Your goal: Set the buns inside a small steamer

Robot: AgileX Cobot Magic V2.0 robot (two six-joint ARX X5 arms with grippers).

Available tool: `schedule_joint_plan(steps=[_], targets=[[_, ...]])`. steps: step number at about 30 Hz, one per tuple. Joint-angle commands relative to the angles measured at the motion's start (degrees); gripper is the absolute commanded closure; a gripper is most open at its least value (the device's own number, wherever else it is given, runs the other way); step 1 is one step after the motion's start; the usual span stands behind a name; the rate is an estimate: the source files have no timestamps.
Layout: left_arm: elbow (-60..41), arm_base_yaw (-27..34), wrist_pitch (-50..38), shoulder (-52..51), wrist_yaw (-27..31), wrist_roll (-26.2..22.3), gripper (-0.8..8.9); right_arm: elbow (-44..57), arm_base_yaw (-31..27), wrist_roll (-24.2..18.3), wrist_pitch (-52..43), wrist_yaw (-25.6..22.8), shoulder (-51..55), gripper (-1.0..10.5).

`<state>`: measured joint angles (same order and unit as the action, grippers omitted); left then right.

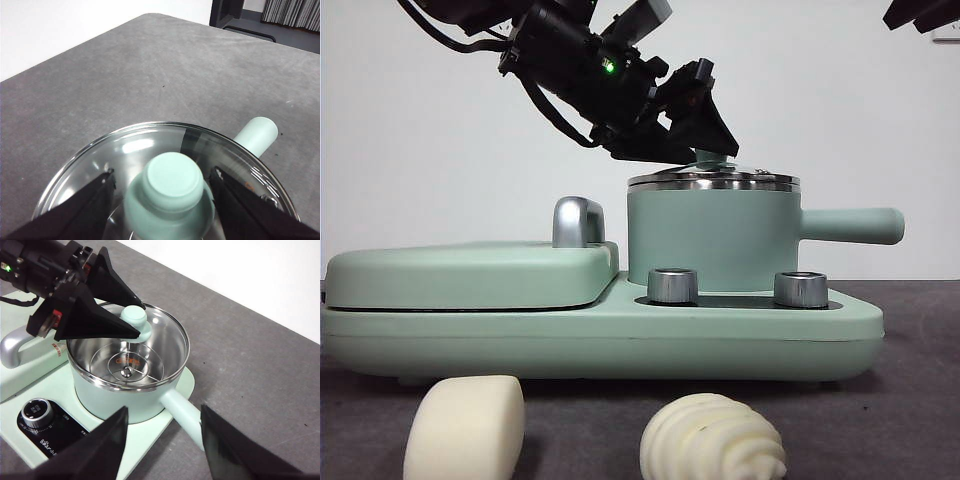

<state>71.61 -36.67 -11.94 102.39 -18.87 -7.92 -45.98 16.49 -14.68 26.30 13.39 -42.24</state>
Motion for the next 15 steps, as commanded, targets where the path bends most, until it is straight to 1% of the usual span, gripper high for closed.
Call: schedule_joint_plan(steps=[1,4,6,8,9,15], targets=[[1.38,-0.52,-0.48,1.07,0.09,-0.42,6.08,-0.96,0.26,0.81,-0.46,0.07,-0.35,7.1],[1.38,-0.52,-0.48,1.07,0.09,-0.42,7.04,-0.96,0.26,0.81,-0.46,0.07,-0.35,7.1],[1.38,-0.52,-0.48,1.07,0.09,-0.42,7.35,-0.96,0.26,0.83,-0.46,0.07,-0.35,7.1],[1.38,-0.55,-0.48,1.07,0.09,-0.42,7.91,-0.96,0.26,0.85,-0.44,0.07,-0.35,7.1],[1.38,-0.55,-0.48,1.07,0.09,-0.42,8.04,-0.96,0.26,0.85,-0.44,0.04,-0.35,7.1],[1.79,-0.55,-0.46,0.50,0.09,-0.37,8.04,-0.96,0.26,1.18,0.11,0.04,-0.35,7.1]])
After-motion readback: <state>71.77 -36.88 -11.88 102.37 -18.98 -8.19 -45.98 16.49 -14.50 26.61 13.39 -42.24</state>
